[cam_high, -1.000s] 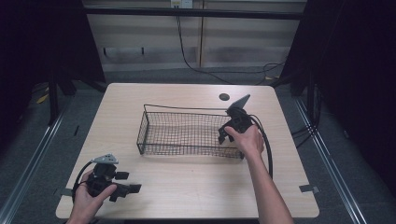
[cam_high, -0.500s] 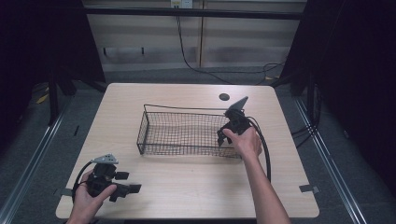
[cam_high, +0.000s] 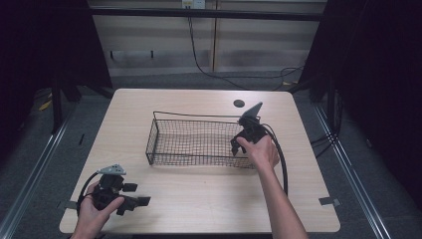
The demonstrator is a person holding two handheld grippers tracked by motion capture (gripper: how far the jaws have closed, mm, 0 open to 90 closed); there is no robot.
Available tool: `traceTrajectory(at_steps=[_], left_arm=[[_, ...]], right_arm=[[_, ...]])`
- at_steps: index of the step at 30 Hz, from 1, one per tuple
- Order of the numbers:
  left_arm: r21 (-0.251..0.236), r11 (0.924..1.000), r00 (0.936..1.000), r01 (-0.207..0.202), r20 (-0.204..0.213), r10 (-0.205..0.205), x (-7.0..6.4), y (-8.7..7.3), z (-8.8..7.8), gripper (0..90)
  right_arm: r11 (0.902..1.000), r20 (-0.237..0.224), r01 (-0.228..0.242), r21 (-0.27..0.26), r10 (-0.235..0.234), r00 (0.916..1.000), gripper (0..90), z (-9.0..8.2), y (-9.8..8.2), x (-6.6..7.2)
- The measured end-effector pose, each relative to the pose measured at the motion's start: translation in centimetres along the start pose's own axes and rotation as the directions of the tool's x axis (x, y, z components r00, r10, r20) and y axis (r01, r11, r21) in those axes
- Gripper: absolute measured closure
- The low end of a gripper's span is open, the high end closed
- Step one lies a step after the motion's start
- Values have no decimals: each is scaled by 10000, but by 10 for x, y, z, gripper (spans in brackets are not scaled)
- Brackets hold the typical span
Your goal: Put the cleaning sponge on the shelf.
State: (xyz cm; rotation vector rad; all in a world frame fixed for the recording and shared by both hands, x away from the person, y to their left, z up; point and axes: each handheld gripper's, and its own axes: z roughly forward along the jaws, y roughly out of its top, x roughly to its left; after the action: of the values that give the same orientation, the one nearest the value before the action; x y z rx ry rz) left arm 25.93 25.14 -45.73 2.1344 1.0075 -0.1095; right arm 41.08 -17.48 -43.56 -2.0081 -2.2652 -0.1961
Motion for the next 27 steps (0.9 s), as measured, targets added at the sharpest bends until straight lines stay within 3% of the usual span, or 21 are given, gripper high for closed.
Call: traceTrajectory(at_steps=[21, 27], left_arm=[[26, 10000, 10000, 1, 4, -1, 0, 0, 0, 189], [30, 10000, 10000, 7, -8, -7, 0, 0, 0, 189]], right_arm=[[9940, -1021, 342, -1037, -449, 9938, 173, -24, -12, -13], [9897, -1383, 538, -1329, -723, 9877, 173, -31, -16, -15]])
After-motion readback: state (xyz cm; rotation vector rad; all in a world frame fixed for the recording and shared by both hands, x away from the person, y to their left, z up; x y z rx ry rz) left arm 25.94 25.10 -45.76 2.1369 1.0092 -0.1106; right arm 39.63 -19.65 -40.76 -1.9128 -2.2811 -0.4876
